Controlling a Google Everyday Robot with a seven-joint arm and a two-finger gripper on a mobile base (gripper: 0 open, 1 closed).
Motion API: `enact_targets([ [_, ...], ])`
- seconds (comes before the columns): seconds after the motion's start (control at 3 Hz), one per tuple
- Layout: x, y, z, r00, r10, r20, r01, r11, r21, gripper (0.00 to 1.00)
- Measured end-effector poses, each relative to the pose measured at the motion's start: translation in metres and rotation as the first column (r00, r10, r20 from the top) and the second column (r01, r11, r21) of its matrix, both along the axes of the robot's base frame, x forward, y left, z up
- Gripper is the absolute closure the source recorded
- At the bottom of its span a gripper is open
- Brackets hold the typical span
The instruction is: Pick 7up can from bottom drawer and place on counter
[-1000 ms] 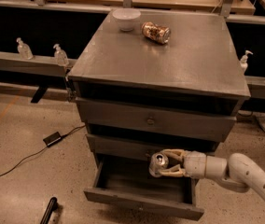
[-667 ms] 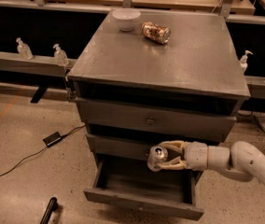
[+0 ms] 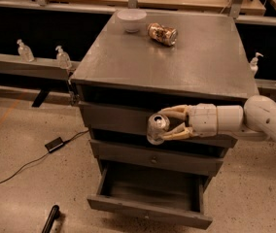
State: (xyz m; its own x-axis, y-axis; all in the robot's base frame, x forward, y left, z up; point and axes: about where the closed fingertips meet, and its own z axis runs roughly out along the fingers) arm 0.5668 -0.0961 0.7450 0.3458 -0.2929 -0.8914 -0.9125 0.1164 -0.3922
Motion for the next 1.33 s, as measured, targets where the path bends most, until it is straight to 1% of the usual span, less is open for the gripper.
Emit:
enact_targets([
  [0.33,0.000,0.000,0.000,1.0000,0.000,0.000,0.000,1.000,0.000,1.00],
  [0.67,0.010,-0.001,0.024,0.9994,0.034,0.000,-0.034,0.999,0.022,1.00],
  [1.0,0.032,-0.012,0.079,0.9975,0.061,0.035,-0.062,0.997,0.039,1.00],
  [1.33,0.048,-0.018,0.114,0.9942,0.083,0.068,-0.087,0.995,0.047,1.00],
])
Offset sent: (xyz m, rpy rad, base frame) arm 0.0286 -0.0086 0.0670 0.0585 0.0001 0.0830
